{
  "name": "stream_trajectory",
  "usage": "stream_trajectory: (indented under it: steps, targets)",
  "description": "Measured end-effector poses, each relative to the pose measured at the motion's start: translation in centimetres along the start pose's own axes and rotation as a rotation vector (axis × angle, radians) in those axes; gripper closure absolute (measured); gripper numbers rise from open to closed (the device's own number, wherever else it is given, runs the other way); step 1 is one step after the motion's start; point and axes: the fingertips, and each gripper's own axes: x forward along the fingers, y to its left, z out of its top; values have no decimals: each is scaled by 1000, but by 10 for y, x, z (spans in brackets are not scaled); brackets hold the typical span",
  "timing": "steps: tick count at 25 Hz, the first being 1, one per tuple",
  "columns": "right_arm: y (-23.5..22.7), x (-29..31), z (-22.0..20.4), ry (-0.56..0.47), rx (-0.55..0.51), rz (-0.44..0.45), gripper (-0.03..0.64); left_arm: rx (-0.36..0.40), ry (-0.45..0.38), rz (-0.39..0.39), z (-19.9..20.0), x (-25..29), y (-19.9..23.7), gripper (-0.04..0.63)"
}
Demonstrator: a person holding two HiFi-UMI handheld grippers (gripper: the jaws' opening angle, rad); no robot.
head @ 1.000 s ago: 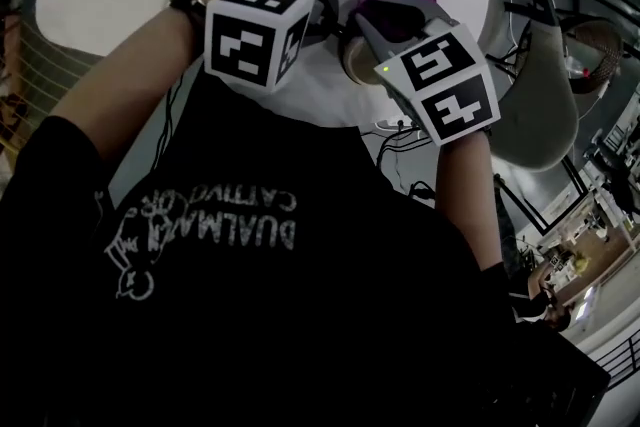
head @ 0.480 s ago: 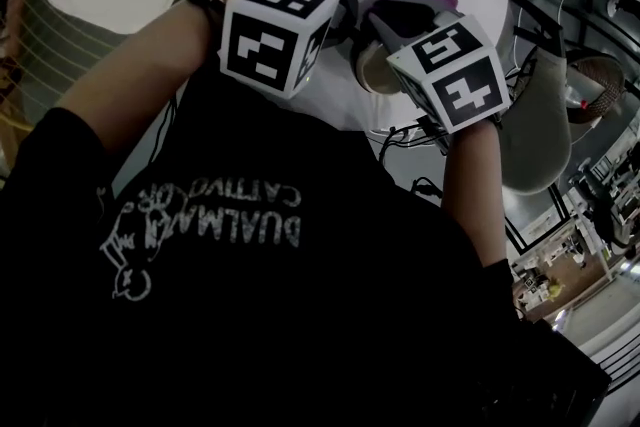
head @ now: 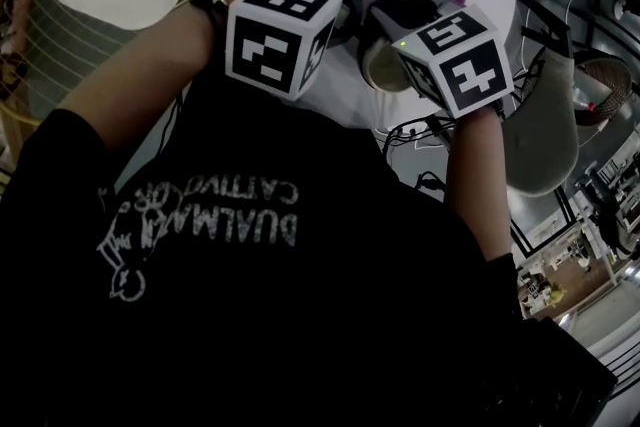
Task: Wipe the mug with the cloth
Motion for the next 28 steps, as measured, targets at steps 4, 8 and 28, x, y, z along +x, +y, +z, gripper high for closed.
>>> stream_trajectory:
  steps: [4,8,28]
  targets:
    - [-3,4,-1,24,2,59,551,0,13,9,1,1,1,529]
    - [-6,9,-5,81,-10,122,551,-19,28,33,2,6,2,529]
    - [6,-2,-22,-28,-32,85,551,-177,81,166,5,14,-15,528]
